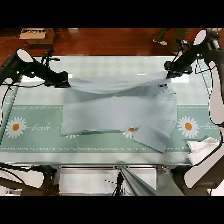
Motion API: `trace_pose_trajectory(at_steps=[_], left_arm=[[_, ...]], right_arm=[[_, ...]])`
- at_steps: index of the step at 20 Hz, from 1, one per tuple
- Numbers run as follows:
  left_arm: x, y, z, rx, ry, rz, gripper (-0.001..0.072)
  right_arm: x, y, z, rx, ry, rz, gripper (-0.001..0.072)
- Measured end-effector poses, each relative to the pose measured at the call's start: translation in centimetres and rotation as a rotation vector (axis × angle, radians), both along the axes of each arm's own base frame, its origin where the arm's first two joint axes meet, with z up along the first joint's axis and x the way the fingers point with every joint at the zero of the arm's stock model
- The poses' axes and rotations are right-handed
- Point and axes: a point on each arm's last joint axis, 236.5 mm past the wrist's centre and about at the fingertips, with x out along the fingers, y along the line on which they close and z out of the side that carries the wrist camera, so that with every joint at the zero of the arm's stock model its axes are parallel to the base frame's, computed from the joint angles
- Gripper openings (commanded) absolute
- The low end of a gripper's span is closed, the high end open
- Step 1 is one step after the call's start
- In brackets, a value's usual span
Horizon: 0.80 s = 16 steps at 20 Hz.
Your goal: Fold the shirts.
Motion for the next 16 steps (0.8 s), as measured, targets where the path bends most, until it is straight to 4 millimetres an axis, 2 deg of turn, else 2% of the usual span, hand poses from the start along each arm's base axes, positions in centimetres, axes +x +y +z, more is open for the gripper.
trace_pose_trajectory(at_steps=[2,3,4,5,6,8,9,12,14,16], left_arm=[[-0.1,0.3,-0.3,0.009,0.017,0.018,0.0018],[0.0,0.3,-0.4,0.010,0.021,0.026,0.0023],[0.0,0.4,-0.5,0.011,0.027,0.035,0.0150],[0.0,0.4,-0.5,0.011,0.028,0.040,0.0387],[0.0,0.5,-0.4,0.009,0.029,0.046,0.0559],[-0.5,0.7,0.1,0.003,0.055,0.038,0.0574],[-1.1,1.0,0.4,0.000,0.076,0.030,0.0573],[-4.4,3.1,2.2,-0.004,0.171,0.017,0.0570],[-7.0,5.4,3.1,0.016,0.202,0.043,0.0570],[-10.6,7.3,2.7,0.022,0.256,0.074,0.0573]], right_arm=[[-0.6,0.0,-0.2,0.002,0.030,-0.012,0.0023],[-0.7,0.0,-0.3,0.003,0.039,-0.017,0.0075],[-0.9,0.1,-0.3,0.004,0.049,-0.020,0.0309],[-1.0,0.1,-0.4,0.003,0.053,-0.017,0.0446],[-1.2,0.0,-0.4,0.002,0.056,0.008,0.0445],[-2.3,-0.7,0.2,-0.014,0.077,0.086,0.0401],[-3.0,-1.5,0.8,-0.029,0.090,0.105,0.0401],[-4.9,-5.7,4.2,-0.070,0.080,0.077,0.0402],[-6.7,-9.2,6.5,-0.077,0.058,0.007,0.0445],[-9.4,-12.3,7.9,-0.046,0.048,-0.076,0.0470]])
